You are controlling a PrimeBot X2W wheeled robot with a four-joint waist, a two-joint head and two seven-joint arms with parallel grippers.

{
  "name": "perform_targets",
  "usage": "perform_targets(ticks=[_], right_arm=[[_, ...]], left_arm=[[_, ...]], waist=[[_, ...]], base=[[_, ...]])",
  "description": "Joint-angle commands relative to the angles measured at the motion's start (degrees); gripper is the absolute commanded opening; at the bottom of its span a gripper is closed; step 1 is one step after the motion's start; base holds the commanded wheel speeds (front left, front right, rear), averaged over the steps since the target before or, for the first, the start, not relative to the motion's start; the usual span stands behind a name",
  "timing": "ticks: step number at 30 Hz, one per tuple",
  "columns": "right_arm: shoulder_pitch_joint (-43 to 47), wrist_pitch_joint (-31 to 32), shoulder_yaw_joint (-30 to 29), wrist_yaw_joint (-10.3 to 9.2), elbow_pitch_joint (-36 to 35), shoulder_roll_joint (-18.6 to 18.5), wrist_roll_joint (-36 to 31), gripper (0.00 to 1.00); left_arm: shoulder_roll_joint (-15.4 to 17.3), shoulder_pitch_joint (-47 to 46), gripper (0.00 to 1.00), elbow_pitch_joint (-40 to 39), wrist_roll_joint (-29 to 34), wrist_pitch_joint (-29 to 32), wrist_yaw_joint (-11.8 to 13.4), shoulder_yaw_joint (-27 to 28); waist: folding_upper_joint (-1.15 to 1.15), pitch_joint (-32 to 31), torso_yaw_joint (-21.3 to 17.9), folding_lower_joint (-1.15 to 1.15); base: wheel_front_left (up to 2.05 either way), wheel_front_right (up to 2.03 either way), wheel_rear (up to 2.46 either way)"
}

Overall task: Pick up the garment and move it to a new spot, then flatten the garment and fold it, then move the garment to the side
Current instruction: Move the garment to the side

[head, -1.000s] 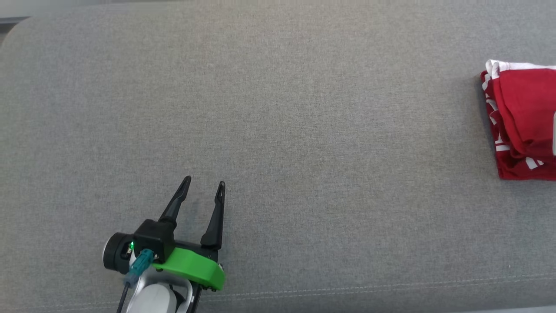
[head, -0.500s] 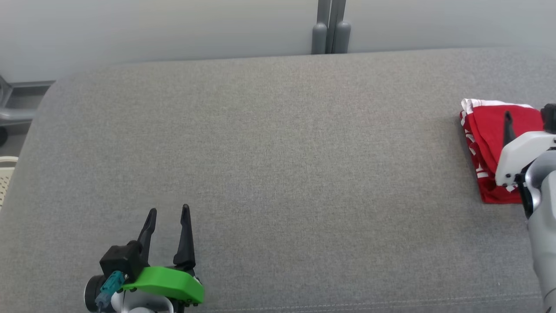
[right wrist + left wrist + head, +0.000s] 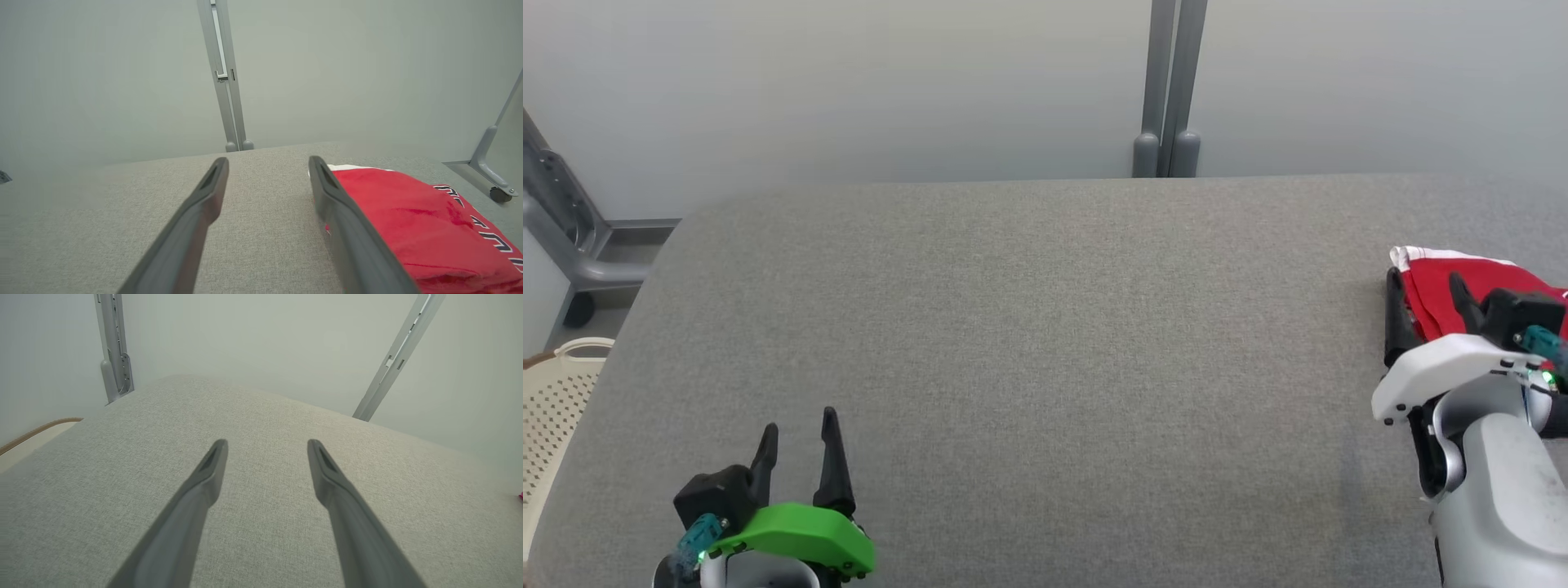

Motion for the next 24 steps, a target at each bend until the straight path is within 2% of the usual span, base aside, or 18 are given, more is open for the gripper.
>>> perform_targets(ticks=[1,11,16,24], right_arm=[[2.4,-0.2,0.6,-0.09,-2.5,0.5,1.3,1.0],[15.0,-3.3,6.3,-0.08,-16.4,1.9,8.4,1.0],[18.8,-4.2,8.4,-0.08,-18.3,1.8,10.2,1.0],[22.0,-3.9,10.9,-0.08,-18.0,1.9,8.0,1.0]], left_arm=[[0.8,-0.2,1.0,0.4,-0.6,0.0,0.2,0.6],[2.8,1.7,1.0,-1.0,1.2,-3.3,-3.2,1.3],[3.5,3.6,1.0,-1.6,3.3,-3.7,-4.0,1.5],[3.8,7.1,1.0,-4.5,6.7,-3.7,-4.9,3.4]], waist=[[0.0,-0.7,0.6,0.0],[0.0,-1.6,0.6,0.0],[0.0,-1.6,0.1,0.0],[0.0,-1.1,-0.6,0.0]], base=[[0.0,0.0,0.0],[0.0,0.0,0.0],[0.0,0.0,0.0],[0.0,0.0,0.0]])
